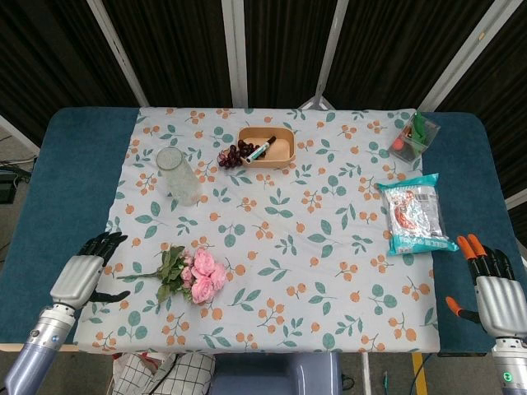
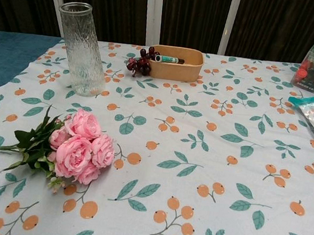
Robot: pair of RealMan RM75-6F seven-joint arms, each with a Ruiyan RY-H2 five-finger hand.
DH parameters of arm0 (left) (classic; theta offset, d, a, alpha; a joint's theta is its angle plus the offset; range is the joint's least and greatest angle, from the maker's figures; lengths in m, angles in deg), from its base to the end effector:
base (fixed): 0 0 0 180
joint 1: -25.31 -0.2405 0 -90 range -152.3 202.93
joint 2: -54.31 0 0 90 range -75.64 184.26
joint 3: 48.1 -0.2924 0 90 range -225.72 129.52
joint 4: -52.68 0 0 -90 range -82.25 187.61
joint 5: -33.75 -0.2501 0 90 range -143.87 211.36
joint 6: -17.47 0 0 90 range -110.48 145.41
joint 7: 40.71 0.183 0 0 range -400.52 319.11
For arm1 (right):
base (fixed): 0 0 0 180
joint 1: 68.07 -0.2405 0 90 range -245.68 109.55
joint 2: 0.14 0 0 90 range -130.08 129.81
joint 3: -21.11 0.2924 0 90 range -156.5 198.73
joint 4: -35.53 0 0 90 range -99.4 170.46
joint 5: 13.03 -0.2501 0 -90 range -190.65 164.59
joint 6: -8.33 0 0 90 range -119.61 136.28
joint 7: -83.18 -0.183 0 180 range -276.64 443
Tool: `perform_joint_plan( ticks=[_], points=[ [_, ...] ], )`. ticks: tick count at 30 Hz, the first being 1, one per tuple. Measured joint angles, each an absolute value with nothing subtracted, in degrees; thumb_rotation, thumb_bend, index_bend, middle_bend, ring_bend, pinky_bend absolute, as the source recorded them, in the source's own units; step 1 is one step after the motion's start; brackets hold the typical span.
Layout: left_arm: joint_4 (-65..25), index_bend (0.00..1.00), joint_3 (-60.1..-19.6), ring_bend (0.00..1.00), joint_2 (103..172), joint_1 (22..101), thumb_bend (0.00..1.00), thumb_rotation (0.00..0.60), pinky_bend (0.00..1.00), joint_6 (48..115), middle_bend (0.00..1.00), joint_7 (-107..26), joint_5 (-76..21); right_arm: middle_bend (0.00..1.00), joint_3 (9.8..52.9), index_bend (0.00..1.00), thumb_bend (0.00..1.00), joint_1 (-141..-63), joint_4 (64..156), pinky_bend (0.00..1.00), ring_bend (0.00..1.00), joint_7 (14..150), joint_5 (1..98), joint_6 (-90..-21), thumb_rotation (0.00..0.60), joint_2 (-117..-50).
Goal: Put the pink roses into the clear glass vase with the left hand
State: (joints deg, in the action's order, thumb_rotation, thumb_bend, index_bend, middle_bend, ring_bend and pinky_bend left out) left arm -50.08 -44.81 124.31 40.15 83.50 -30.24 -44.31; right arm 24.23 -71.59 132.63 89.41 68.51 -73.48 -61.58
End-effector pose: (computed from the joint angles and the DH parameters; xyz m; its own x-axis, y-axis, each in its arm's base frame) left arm -0.2884 0.2646 0.0323 0.3047 0.3085 0.9011 0.9522 -0.1200 -0.2809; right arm -0.3652 -0.2168 0.1419 0.4493 -0.0746 0.8903 -0.8876 0.0756 0.4543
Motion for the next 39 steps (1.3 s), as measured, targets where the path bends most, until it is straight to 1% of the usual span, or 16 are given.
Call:
perform_joint_plan(
  ticks=[7,12,16,22,25,30,32,35,36,38,39],
  points=[
    [-54.5,0.09,-44.2,0.00,129.0,43.3,0.08,0.600,0.08,80.6,0.04,-21.1,-39.3,0.00,24.5,0.01,0.24,-71.5,132.2,0.01,0.05,86.6,67.7,-72.9,0.600,-60.6],
    [-55.6,0.09,-43.9,0.00,133.3,44.9,0.08,0.600,0.07,81.1,0.04,-12.8,-35.1,0.00,24.6,0.01,0.24,-71.5,132.0,0.01,0.05,84.9,67.5,-72.6,0.600,-60.1],
    [-55.2,0.09,-43.6,0.00,138.0,46.8,0.08,0.600,0.07,81.5,0.04,-7.6,-30.4,0.00,24.7,0.01,0.24,-71.4,131.7,0.01,0.05,83.6,67.4,-72.5,0.600,-59.8],
    [-51.2,0.10,-43.1,0.00,143.4,49.0,0.09,0.600,0.07,82.1,0.05,-4.9,-28.0,0.00,24.9,0.01,0.24,-71.5,131.1,0.01,0.05,81.7,66.9,-72.0,0.600,-59.4],
    [-48.5,0.13,-42.7,0.01,145.8,50.0,0.12,0.600,0.08,82.0,0.09,-5.2,-27.3,0.00,24.9,0.01,0.24,-71.4,130.9,0.01,0.05,80.9,67.2,-72.1,0.600,-59.3],
    [-44.5,0.16,-42.6,0.07,148.9,50.9,0.25,0.600,0.10,82.2,0.15,-6.8,-28.6,0.00,24.9,0.01,0.24,-71.2,130.7,0.01,0.05,79.7,67.4,-72.3,0.600,-59.1],
    [-43.1,0.19,-42.7,0.11,149.8,51.3,0.28,0.600,0.13,82.2,0.19,-7.0,-28.5,0.00,25.0,0.01,0.24,-71.2,130.6,0.01,0.05,79.4,67.3,-72.4,0.600,-59.0],
    [-42.0,0.26,-42.7,0.21,150.7,51.9,0.34,0.600,0.24,82.3,0.28,-5.9,-28.2,0.00,25.1,0.01,0.24,-71.1,130.7,0.01,0.05,79.2,67.0,-72.3,0.600,-58.9],
    [-41.8,0.29,-42.7,0.24,151.0,52.0,0.35,0.600,0.28,82.4,0.32,-5.4,-28.1,0.00,25.1,0.01,0.24,-71.1,130.7,0.01,0.05,79.2,67.0,-72.3,0.600,-58.9],
    [-41.3,0.34,-42.7,0.28,151.6,52.4,0.38,0.600,0.31,83.0,0.38,-4.4,-28.2,0.00,25.1,0.01,0.24,-71.1,130.8,0.01,0.05,79.0,67.0,-72.2,0.600,-58.9],
    [-41.1,0.38,-42.7,0.31,151.9,52.6,0.39,0.600,0.34,83.3,0.42,-4.0,-28.3,0.00,25.1,0.01,0.24,-71.1,130.8,0.01,0.05,79.1,66.9,-72.2,0.600,-58.8]
  ],
)
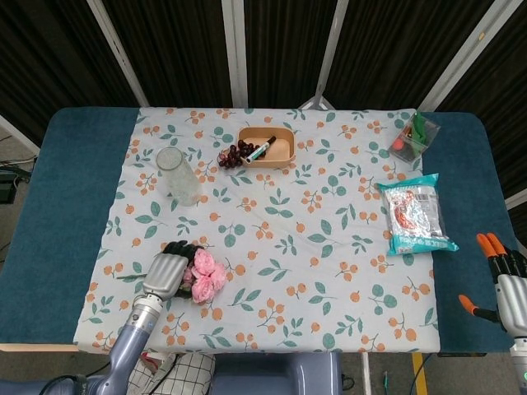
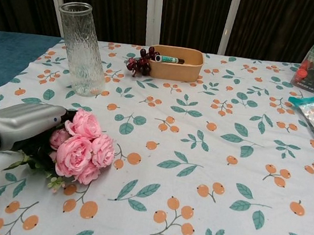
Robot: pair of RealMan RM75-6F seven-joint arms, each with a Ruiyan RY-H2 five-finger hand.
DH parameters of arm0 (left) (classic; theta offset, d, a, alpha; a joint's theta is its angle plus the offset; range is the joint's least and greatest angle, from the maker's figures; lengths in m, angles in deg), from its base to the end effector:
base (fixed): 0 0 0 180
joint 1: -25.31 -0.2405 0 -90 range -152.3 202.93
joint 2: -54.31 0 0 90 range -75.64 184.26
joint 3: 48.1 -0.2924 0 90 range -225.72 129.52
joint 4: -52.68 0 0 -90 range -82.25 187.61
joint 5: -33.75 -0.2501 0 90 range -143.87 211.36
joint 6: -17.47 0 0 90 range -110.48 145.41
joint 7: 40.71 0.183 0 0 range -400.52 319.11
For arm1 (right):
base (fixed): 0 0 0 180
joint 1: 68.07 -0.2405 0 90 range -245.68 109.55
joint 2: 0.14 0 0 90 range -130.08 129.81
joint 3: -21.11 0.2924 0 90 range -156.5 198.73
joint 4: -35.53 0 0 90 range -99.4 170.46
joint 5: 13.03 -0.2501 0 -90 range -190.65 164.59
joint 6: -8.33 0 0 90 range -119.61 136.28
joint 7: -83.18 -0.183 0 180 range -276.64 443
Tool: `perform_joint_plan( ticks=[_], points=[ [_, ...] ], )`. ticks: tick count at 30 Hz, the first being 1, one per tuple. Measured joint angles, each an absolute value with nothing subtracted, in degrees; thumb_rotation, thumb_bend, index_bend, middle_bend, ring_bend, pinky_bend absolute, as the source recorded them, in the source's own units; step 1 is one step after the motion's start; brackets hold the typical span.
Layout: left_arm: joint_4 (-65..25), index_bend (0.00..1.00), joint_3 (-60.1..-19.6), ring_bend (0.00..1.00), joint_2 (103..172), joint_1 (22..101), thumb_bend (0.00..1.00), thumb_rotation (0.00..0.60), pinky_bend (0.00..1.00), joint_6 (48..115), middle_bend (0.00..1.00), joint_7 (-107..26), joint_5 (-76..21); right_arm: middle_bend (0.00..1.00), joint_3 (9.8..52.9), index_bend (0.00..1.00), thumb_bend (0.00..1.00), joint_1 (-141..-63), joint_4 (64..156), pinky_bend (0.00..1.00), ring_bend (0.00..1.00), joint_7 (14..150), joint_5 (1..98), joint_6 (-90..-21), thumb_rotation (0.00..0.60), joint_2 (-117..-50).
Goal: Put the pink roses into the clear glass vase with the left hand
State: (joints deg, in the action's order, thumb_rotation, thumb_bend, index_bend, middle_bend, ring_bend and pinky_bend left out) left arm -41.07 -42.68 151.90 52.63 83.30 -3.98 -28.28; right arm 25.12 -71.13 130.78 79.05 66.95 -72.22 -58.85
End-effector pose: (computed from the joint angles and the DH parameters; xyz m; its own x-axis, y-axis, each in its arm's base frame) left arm -0.1891 0.2979 -0.1169 0.4203 0.3418 0.8406 0.9042 -0.2360 -0.3561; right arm -0.3832 -0.2178 0.1657 0.3506 -0.0619 0.9345 -0.9263 0.1242 0.3557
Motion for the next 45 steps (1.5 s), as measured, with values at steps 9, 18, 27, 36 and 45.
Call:
perform_joint_plan(
  ticks=[9,18,27,36,45],
  points=[
    [-40.2,0.52,-42.9,0.42,152.3,53.7,0.46,0.600,0.43,86.5,0.53,-2.2,-33.2,0.00,25.3,0.01,0.24,-71.1,131.2,0.01,0.05,79.1,66.3,-71.9,0.600,-58.6],
    [-47.0,0.51,-41.1,0.42,148.3,54.1,0.46,0.600,0.43,88.0,0.51,-4.2,-35.3,0.00,25.2,0.01,0.24,-71.2,131.6,0.01,0.05,79.8,66.0,-71.5,0.600,-58.7],
    [-59.9,0.48,-34.4,0.42,137.6,55.4,0.44,0.600,0.43,88.3,0.46,-18.1,-42.0,0.00,25.0,0.01,0.24,-71.7,132.4,0.01,0.05,81.4,65.4,-70.2,0.600,-58.9],
    [-61.3,0.51,-23.3,0.41,129.8,58.0,0.44,0.600,0.43,91.0,0.46,-29.6,-46.0,0.00,24.9,0.01,0.24,-72.1,132.8,0.01,0.05,83.1,65.5,-69.9,0.600,-59.7],
    [-51.0,0.51,-18.6,0.41,130.8,60.8,0.43,0.600,0.46,94.4,0.46,-44.9,-47.4,0.00,25.6,0.01,0.24,-72.3,131.8,0.01,0.04,83.3,64.2,-70.1,0.600,-60.6]
  ],
)
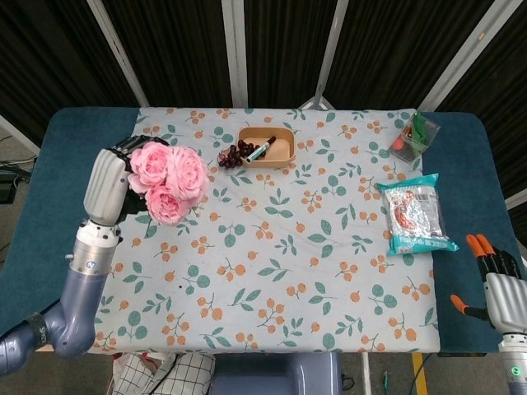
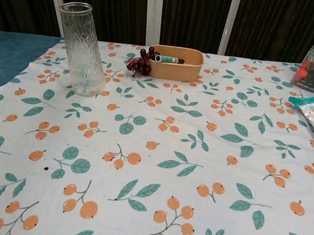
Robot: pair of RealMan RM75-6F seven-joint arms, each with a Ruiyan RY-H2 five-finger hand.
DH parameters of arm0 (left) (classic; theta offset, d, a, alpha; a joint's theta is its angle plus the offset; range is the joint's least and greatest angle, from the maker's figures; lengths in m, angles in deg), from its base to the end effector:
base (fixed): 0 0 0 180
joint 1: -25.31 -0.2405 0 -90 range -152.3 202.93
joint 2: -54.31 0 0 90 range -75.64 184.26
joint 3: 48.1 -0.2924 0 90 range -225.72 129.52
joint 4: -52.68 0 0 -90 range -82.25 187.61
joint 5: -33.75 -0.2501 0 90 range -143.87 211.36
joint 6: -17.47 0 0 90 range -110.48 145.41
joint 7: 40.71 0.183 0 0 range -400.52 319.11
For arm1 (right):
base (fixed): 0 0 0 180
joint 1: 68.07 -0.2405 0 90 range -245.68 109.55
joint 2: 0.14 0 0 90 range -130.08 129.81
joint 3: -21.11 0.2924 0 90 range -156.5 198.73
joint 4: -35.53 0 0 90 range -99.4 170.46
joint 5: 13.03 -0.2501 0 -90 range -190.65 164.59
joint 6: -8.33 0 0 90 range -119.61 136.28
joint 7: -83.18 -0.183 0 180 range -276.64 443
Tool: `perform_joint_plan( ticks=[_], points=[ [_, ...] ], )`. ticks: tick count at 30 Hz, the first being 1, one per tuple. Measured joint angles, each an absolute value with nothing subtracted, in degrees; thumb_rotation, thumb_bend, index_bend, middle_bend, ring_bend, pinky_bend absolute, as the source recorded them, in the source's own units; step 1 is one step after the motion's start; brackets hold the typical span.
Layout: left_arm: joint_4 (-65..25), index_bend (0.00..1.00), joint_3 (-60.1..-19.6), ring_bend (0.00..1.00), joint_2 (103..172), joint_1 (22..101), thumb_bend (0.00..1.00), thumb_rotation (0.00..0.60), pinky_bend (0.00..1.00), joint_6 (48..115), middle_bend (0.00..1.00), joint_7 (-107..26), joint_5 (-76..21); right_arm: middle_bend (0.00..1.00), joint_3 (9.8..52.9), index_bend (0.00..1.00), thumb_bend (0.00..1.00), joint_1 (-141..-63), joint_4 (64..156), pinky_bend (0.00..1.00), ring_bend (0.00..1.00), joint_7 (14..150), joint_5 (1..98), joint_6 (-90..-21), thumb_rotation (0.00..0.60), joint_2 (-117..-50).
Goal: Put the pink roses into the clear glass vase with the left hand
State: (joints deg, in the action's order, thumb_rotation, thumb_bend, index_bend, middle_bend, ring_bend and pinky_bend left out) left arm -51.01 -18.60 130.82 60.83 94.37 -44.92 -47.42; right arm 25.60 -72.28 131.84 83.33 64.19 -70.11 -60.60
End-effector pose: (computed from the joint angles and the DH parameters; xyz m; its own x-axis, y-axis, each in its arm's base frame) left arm -0.0573 0.4046 0.1379 -0.2483 -0.1516 0.9567 0.8075 -0.5779 0.1180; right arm -0.3812 -0.2256 0.1495 0.3620 -0.0932 0.9275 -0.9167 0.1449 0.3723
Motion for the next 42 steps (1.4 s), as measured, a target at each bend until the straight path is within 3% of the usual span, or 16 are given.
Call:
perform_joint_plan(
  ticks=[19,42],
  points=[
    [-11.1,0.51,-14.1,0.41,144.7,76.1,0.43,0.600,0.47,92.2,0.45,-70.0,-43.6,0.00,26.3,0.01,0.24,-73.7,130.7,0.01,0.03,90.6,61.0,-68.9,0.600,-64.1],
    [6.9,0.53,-14.1,0.41,156.2,87.1,0.41,0.600,0.47,89.6,0.47,-76.8,-38.8,0.00,27.4,0.01,0.24,-73.6,129.0,0.01,0.03,88.8,59.8,-69.4,0.600,-64.2]
  ],
)
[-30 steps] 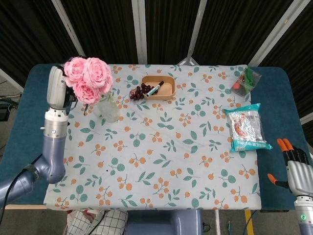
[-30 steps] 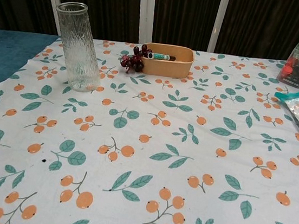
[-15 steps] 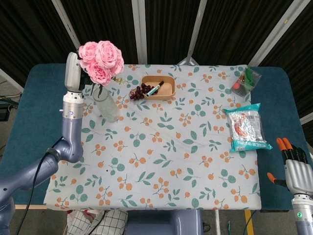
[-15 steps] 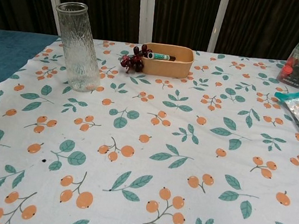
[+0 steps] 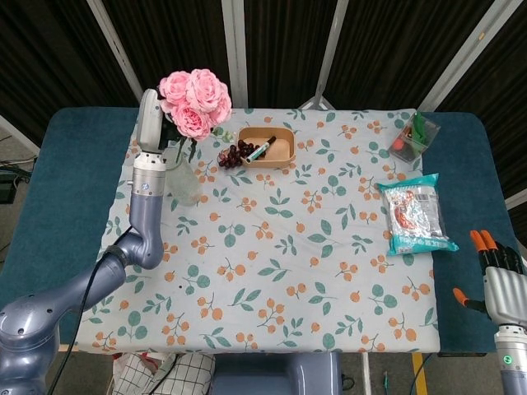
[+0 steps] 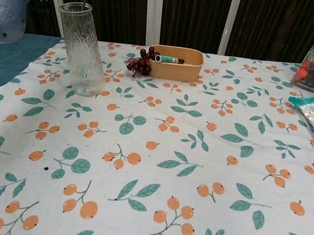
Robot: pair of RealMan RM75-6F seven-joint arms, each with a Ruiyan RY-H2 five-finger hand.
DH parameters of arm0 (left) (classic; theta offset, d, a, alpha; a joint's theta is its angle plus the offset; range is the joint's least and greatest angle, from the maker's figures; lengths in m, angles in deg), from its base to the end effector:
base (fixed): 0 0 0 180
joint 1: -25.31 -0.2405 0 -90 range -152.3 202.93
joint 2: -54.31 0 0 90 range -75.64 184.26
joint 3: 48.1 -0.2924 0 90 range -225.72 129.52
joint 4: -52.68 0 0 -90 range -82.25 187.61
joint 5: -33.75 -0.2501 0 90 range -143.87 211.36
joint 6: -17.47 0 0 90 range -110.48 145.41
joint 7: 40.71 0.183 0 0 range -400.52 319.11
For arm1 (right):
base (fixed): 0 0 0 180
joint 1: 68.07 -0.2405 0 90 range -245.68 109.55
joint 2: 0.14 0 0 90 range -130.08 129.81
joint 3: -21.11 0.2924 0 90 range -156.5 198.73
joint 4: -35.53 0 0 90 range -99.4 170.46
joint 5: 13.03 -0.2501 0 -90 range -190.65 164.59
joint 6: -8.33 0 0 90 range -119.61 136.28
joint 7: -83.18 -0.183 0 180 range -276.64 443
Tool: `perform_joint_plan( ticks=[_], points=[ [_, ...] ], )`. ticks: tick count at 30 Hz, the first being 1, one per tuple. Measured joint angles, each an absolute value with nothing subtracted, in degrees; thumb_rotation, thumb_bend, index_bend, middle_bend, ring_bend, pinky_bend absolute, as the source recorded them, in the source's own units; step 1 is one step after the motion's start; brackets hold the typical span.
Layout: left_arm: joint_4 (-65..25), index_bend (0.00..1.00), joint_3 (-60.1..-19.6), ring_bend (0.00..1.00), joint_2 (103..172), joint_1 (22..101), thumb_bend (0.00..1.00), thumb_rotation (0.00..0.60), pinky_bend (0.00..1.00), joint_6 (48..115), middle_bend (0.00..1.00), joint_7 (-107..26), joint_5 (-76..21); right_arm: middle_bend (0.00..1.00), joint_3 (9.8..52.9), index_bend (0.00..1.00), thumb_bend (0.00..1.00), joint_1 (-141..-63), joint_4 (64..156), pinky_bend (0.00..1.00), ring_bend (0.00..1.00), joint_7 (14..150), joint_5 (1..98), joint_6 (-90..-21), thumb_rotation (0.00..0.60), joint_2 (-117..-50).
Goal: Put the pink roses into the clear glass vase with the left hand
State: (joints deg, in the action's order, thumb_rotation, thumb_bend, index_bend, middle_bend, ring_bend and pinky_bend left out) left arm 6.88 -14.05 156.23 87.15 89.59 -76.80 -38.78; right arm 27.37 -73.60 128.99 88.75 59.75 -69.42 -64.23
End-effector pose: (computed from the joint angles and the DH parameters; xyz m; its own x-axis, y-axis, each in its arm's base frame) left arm -0.0335 0.5714 0.0708 -0.4942 -0.1523 0.8559 0.7543 -0.5645 0.3351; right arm -0.3920 -0.2405 0.1398 0.4177 -0.0831 0.9048 -0.8839 0.1931 0.4259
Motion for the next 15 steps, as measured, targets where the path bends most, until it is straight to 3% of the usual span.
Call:
perform_joint_plan(
  ticks=[15],
  points=[
    [15.2,0.53,-16.6,0.41,159.7,87.6,0.40,0.600,0.47,89.4,0.46,-79.6,-37.8,0.00,27.3,0.01,0.24,-73.3,128.7,0.01,0.03,87.4,60.7,-69.9,0.600,-64.0]
  ],
)
